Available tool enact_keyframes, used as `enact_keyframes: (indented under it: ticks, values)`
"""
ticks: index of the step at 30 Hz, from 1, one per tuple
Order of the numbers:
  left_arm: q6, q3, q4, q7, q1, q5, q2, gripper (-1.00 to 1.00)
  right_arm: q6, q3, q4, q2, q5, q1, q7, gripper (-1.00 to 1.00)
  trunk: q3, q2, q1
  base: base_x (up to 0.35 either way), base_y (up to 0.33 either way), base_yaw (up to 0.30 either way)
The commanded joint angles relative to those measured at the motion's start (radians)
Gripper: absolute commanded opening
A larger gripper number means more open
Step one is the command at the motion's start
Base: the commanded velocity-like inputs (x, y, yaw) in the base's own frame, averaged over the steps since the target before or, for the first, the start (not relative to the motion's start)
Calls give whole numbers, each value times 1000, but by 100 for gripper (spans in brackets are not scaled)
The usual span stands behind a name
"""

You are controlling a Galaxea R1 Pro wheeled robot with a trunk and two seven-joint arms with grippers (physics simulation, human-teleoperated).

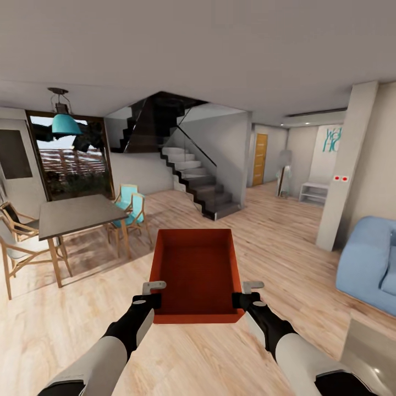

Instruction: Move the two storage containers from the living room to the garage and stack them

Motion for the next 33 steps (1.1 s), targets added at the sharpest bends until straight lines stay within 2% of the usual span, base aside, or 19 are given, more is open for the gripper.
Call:
enact_keyframes:
  ticks: [1,33]
  values:
    - [9,29,-39,35,-1,-29,-3,-100,5,-1,0,12,-12,1,-1,-100,0,-1,1,322,0,0]
    - [9,29,-40,35,-1,-29,-1,-100,5,-1,0,13,-11,1,-1,-100,0,-1,1,322,0,-6]
